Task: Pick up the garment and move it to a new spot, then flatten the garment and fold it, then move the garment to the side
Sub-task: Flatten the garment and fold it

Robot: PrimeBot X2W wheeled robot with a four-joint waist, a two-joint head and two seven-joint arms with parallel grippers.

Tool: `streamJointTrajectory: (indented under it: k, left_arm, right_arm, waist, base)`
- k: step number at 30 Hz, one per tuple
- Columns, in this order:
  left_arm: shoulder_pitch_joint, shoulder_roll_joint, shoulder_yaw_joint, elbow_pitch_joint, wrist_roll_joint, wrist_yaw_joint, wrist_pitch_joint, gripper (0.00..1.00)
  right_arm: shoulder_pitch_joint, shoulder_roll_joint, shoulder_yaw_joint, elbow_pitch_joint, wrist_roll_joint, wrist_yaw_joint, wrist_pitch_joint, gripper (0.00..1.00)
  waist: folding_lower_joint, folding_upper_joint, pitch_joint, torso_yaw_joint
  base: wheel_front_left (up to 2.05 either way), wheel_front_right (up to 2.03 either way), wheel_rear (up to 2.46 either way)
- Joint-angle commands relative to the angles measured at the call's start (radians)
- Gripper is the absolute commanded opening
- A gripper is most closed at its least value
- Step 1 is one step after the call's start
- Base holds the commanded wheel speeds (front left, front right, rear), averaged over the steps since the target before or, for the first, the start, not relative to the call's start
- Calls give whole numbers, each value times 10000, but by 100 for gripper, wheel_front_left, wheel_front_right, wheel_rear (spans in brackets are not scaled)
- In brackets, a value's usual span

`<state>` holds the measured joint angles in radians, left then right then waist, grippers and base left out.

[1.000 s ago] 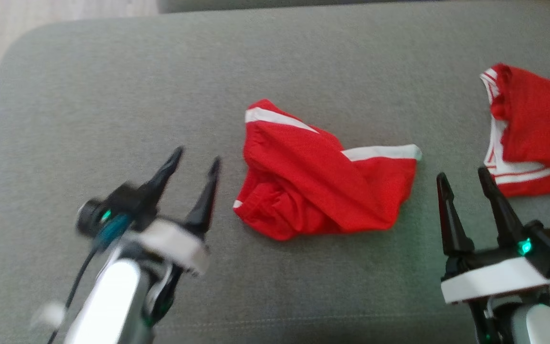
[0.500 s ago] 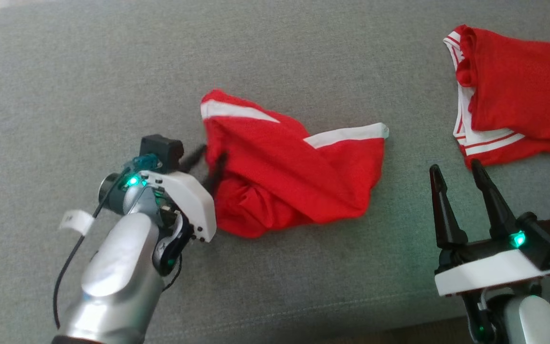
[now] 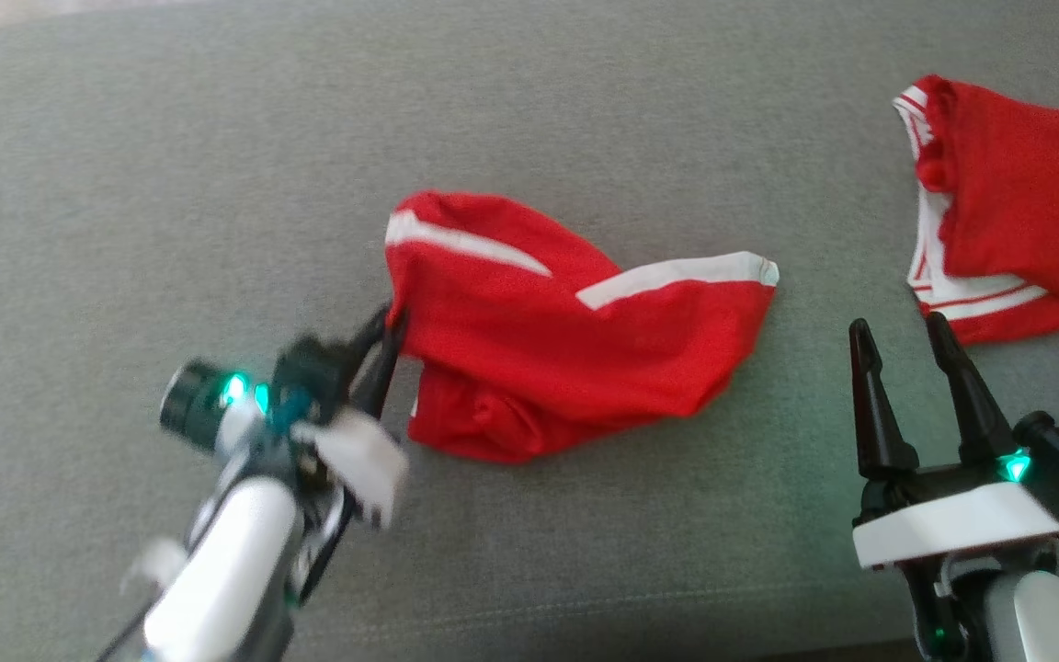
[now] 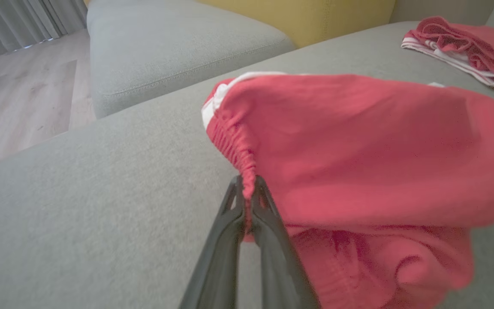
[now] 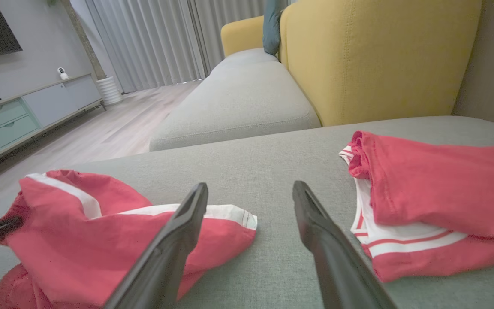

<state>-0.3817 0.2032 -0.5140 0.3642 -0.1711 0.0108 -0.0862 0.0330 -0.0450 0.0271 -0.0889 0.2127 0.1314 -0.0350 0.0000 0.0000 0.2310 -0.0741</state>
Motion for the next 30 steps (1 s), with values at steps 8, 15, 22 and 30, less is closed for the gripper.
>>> streamJointTrajectory:
  k: [8,15,22,30]
  left_arm:
    - [1604,547,-220,-1620,194,410,-129,0]
    - [2060,126,-467,-1086,-45,506,-448,100]
    - [2217,-246,227,-1517,-778,714,-1514,100]
    - [2730,-67,1943,-2891,-1759,1183,-1731,100]
  right_arm:
    - [-136,-52,172,-409,-16,-7,128,100]
    - [-136,-52,199,-524,-72,-7,264,100]
    - [-121,-52,141,-831,-345,-7,482,100]
    - [13,-52,29,-1080,-633,-7,806,100]
  waist:
    - [0,0,-224,554]
    - [0,0,-246,798]
    - [0,0,-388,1023]
    - [0,0,-760,1178]
  base:
    - [0,0,0]
    - [0,0,0]
    - [0,0,0]
    - [0,0,0]
